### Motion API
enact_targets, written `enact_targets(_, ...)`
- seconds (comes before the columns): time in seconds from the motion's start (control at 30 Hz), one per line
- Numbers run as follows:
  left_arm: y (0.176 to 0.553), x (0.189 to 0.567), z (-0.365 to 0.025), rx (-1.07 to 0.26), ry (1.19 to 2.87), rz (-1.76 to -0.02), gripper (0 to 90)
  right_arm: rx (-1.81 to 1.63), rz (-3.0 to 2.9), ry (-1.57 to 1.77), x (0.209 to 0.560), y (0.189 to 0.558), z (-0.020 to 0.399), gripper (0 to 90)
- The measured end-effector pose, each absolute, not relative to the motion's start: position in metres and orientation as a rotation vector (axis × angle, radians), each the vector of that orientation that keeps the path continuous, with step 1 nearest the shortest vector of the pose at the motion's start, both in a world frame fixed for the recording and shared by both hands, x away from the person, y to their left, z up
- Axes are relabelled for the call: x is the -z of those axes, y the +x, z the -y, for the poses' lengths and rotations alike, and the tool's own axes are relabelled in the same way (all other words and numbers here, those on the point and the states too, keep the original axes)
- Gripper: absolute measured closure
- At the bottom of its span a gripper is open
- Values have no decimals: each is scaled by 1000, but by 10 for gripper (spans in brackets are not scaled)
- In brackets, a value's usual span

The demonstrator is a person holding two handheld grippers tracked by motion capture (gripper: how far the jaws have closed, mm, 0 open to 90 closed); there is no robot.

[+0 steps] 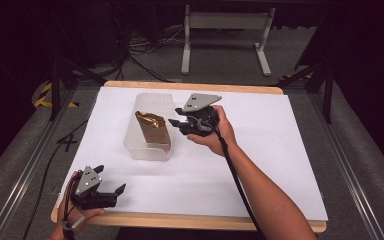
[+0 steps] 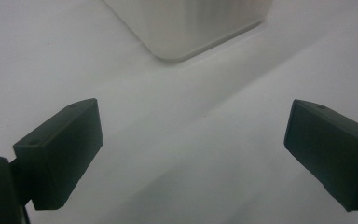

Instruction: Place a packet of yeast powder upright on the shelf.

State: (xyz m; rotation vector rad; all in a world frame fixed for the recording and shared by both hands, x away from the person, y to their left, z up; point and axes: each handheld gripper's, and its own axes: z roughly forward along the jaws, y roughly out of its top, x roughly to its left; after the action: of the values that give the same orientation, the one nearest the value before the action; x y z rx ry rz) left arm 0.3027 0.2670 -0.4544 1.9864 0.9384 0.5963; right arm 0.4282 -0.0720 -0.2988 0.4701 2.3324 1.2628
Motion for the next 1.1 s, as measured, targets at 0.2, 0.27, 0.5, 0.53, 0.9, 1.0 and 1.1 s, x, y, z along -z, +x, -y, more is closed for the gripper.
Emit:
enact_targets(0.2,302,454,-267,-598,1988,-936,51,-1219,-2315,474,294,421,94,578)
enact_targets(0.27,302,454,-267,-600,1987,-941,50,-1211,-2318,482,292,419,103,570)
enact_targets(0.5,303,454,-267,-604,1994,-936,50,-1139,-2306,501,290,412,132,555)
enact_targets(0.53,303,454,-267,-602,1992,-938,51,-1120,-2301,503,290,411,136,554)
enact_targets(0.9,303,454,-267,-610,1999,-936,50,-1048,-2278,540,292,401,165,491)
enact_targets(1.0,304,454,-267,-607,1997,-938,51,-1040,-2282,540,293,399,169,472)
enact_targets(1.1,304,453,-267,-609,1992,-939,51,-1001,-2282,545,296,395,176,442)
